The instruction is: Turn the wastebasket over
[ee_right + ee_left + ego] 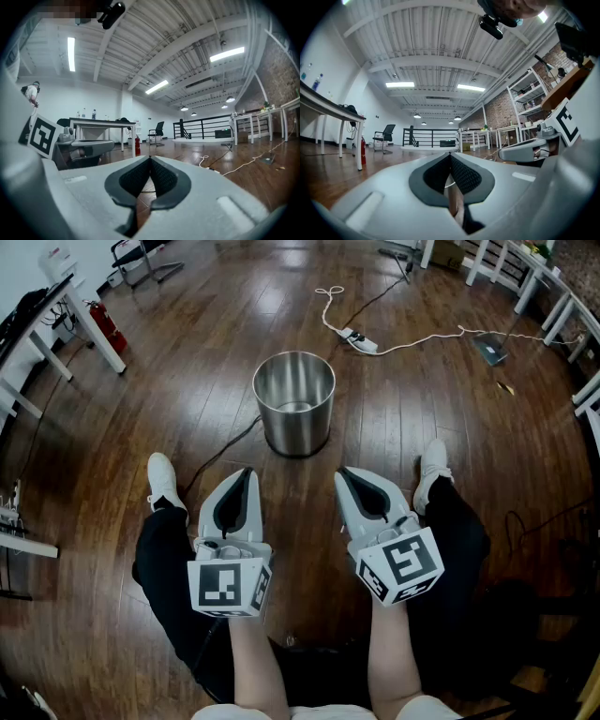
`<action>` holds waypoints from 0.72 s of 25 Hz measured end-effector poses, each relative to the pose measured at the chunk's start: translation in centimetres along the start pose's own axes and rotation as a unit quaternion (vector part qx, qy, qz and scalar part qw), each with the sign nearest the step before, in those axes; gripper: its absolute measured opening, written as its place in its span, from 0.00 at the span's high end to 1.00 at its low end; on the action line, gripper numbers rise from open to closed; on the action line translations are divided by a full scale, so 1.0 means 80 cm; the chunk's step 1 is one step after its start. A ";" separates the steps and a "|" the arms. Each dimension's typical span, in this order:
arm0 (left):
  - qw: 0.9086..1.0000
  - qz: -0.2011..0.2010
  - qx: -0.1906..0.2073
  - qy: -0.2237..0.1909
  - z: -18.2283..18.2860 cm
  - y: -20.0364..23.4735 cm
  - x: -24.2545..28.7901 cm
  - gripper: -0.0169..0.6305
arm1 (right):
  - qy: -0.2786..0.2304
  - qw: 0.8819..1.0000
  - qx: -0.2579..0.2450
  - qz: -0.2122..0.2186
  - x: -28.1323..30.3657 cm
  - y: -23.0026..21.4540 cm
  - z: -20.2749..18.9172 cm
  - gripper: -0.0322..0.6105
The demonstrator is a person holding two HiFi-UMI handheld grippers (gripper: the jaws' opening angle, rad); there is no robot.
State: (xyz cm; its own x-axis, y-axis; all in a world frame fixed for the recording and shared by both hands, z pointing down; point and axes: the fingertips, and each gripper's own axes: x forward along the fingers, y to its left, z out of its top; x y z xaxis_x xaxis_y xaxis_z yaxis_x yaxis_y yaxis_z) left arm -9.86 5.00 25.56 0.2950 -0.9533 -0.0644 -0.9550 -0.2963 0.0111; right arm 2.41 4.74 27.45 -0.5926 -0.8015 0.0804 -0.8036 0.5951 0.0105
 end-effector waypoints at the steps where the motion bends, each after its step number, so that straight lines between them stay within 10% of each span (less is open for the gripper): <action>1: 1.000 0.009 0.001 0.001 0.002 0.013 0.011 0.95 | 0.000 1.000 -0.005 0.009 0.014 -0.003 0.006 0.96; 18: 0.998 0.061 0.029 -0.008 0.017 0.160 0.235 0.95 | 0.058 0.992 -0.045 0.105 0.277 -0.104 0.030 0.96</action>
State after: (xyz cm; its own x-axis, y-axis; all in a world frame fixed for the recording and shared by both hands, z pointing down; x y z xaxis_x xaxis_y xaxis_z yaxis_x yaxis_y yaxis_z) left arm -16.57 -16.63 23.15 0.1771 -0.9808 -0.0817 -0.9839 -0.1746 -0.0370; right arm -4.19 -18.11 26.75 -0.7322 -0.6499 0.2040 -0.6512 0.7556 0.0699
